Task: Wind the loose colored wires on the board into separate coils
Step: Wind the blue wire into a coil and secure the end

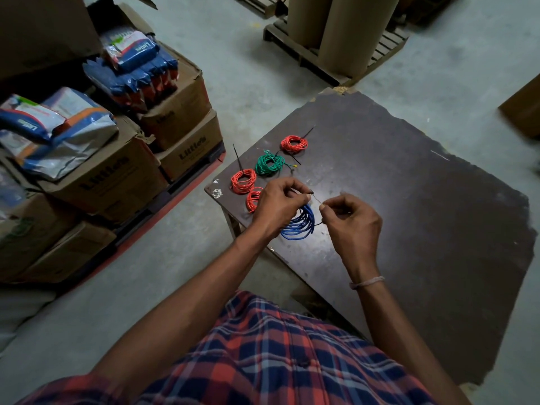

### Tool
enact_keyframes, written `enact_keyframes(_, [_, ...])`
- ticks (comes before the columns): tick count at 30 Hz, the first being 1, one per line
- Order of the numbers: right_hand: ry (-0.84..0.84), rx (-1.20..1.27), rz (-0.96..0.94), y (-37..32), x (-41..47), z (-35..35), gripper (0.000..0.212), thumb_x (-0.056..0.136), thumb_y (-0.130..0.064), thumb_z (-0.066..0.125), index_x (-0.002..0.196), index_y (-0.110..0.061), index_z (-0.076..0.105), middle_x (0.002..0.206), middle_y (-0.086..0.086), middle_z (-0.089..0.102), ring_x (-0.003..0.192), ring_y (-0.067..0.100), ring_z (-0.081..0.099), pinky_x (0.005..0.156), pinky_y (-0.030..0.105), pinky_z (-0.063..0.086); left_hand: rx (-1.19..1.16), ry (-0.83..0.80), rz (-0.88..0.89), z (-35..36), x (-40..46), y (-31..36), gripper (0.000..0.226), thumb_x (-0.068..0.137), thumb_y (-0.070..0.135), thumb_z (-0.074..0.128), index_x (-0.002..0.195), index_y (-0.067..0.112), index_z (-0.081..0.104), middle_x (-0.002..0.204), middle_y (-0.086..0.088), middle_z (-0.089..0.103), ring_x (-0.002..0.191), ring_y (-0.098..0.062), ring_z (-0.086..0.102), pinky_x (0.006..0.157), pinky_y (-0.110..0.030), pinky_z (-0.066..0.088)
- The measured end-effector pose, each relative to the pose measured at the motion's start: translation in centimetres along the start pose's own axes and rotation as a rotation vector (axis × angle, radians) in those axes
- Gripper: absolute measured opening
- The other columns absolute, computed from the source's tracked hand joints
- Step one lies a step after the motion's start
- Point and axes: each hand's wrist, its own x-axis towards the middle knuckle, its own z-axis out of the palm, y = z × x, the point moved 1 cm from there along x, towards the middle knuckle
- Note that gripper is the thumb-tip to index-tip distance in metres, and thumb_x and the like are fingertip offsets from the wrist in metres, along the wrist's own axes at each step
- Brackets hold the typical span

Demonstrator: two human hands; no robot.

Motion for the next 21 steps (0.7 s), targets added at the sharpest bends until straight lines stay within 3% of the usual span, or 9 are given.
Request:
enact_keyframes(3, [-0.018, 0.027, -0.006, 0.0, 0.1, 0.4, 0.004, 0.086, -0.017, 0.079, 0.082, -0.016, 0.08, 0.072, -0.006, 0.075, 0.067, 0.007, 0.072, 0.068, 0.011, 0.053, 0.05, -0.025, 0.027, -0.1, -0.3, 0.2, 0.005, 0.083, 0.018, 0.079, 0.087, 0.021, 0.077, 0.077, -0.006, 0.074, 0.066, -0.011, 0.064, 0.065, -0.038, 0.058])
enact_keyframes(7, [-0.046, 0.075, 0.003, 0.0, 0.4, 0.4, 0.006, 0.086, -0.02, 0.08, 0.083, -0.016, 0.081, 0.069, -0.005, 0.074, 0.065, 0.011, 0.072, 0.066, 0.027, 0.059, 0.079, -0.066, 0.047, -0.2, -0.6, 0.2, 0.004, 0.084, 0.02, 0.08, 0.087, 0.022, 0.077, 0.077, -0.002, 0.074, 0.066, -0.007, 0.063, 0.062, -0.033, 0.054])
enact_keyframes(11, [-0.113, 0.201, 0.141, 0.9, 1.2, 0.4, 0.013, 0.087, -0.028, 0.079, 0.08, -0.017, 0.079, 0.07, -0.001, 0.074, 0.067, 0.017, 0.071, 0.067, 0.036, 0.057, 0.046, -0.06, 0.029, -0.7, -0.6, 0.0, 0.005, 0.083, 0.019, 0.079, 0.088, 0.02, 0.078, 0.07, 0.004, 0.069, 0.057, -0.003, 0.056, 0.063, -0.032, 0.049])
enact_keyframes(13, [-0.116, 0.238, 0.206, 0.9, 2.2, 0.4, 0.013, 0.088, -0.027, 0.079, 0.085, -0.015, 0.08, 0.074, -0.003, 0.073, 0.066, 0.009, 0.064, 0.067, 0.034, 0.052, 0.052, -0.068, 0.029, -0.9, -0.8, 0.0, 0.005, 0.083, 0.019, 0.079, 0.088, 0.02, 0.078, 0.071, 0.004, 0.069, 0.057, -0.002, 0.055, 0.064, -0.03, 0.048])
enact_keyframes(16, [-0.284, 0.296, 0.296, 0.4, 3.6, 0.5, 0.02, 0.089, -0.024, 0.078, 0.096, -0.006, 0.079, 0.081, -0.003, 0.07, 0.064, -0.004, 0.058, 0.068, 0.027, 0.045, 0.034, -0.089, 0.027, -1.3, -0.9, -0.2, 0.006, 0.083, 0.021, 0.08, 0.088, 0.022, 0.078, 0.072, 0.003, 0.07, 0.06, -0.005, 0.056, 0.064, -0.033, 0.049])
enact_keyframes(18, [-0.389, 0.331, 0.341, 0.0, 3.9, 0.9, 0.02, 0.088, -0.023, 0.079, 0.095, -0.005, 0.078, 0.082, -0.003, 0.069, 0.067, -0.003, 0.057, 0.067, 0.026, 0.043, 0.018, -0.087, 0.02, -1.5, -1.1, -0.2, 0.006, 0.083, 0.019, 0.08, 0.088, 0.021, 0.077, 0.07, 0.005, 0.069, 0.06, -0.005, 0.057, 0.062, -0.032, 0.049])
enact_keyframes(21, [-0.405, 0.369, 0.344, -0.3, 4.1, 1.8, 0.009, 0.086, -0.015, 0.08, 0.08, -0.014, 0.073, 0.083, 0.0, 0.069, 0.07, 0.003, 0.058, 0.066, 0.025, 0.042, 0.003, -0.079, 0.021, -1.9, -1.3, -0.2, 0.006, 0.084, 0.016, 0.079, 0.089, 0.019, 0.076, 0.072, 0.001, 0.07, 0.061, -0.007, 0.058, 0.06, -0.031, 0.05])
